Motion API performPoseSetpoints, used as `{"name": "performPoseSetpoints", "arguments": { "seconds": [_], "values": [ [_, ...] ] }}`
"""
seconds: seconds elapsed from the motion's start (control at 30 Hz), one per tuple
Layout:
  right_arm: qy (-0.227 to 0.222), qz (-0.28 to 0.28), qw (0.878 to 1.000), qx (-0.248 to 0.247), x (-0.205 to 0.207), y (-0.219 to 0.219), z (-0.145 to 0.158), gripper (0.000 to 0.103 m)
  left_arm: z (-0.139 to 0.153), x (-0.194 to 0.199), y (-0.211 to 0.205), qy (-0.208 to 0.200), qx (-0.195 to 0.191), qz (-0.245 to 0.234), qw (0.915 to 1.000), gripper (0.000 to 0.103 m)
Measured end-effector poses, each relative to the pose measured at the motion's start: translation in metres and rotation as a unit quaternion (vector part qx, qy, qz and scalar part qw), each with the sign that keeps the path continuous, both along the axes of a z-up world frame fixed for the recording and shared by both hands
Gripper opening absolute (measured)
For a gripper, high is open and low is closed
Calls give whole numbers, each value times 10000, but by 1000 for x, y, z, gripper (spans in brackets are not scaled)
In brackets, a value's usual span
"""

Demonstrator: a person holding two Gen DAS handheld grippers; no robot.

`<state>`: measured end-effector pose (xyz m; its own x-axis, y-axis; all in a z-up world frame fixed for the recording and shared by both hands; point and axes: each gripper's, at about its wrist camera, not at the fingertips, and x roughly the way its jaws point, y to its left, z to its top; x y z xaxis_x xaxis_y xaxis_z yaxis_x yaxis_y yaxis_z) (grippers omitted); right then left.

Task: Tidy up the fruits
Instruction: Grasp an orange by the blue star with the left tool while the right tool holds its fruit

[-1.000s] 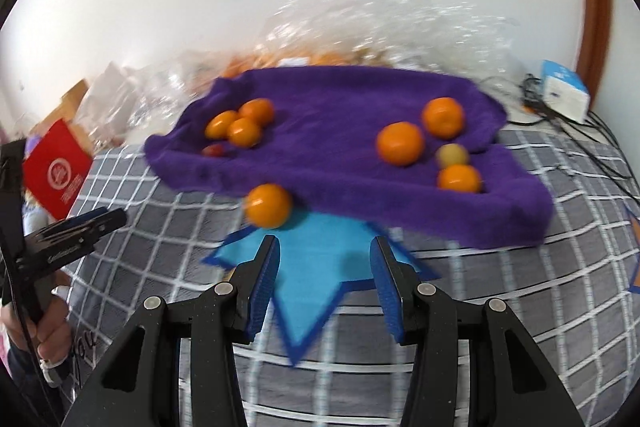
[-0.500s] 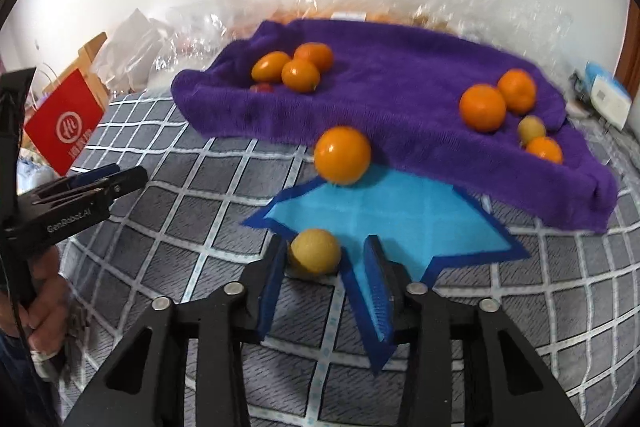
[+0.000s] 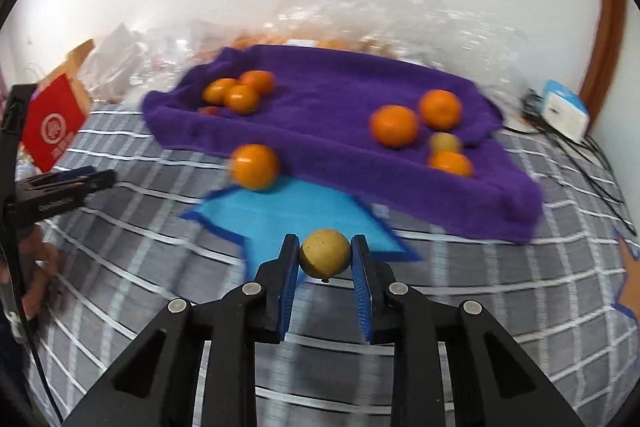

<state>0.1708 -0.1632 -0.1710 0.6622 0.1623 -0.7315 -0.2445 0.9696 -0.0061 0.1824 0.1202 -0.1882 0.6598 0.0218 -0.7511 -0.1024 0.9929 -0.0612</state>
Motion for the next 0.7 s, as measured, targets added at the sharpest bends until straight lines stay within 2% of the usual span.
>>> {"name": "performPoseSetpoints", "arguments": {
  "seconds": [0.27, 0.53, 0.63, 0.7],
  "values": [
    [132, -556, 9983, 135, 15, -51, -8, 26, 1, -1, -1, -25, -21, -47, 10000, 48],
    [131, -403, 9986, 325, 14, -53, -16, 26, 4, -7, -1, -135, -194, -146, 9996, 48],
    [163, -425, 9979, 466, 14, -58, -16, 26, 8, -11, -11, -137, -65, -249, 9996, 48],
    [185, -487, 9965, 647, 15, -64, -17, 26, 12, -12, -22, -87, -180, -412, 9990, 48]
  ]
}}
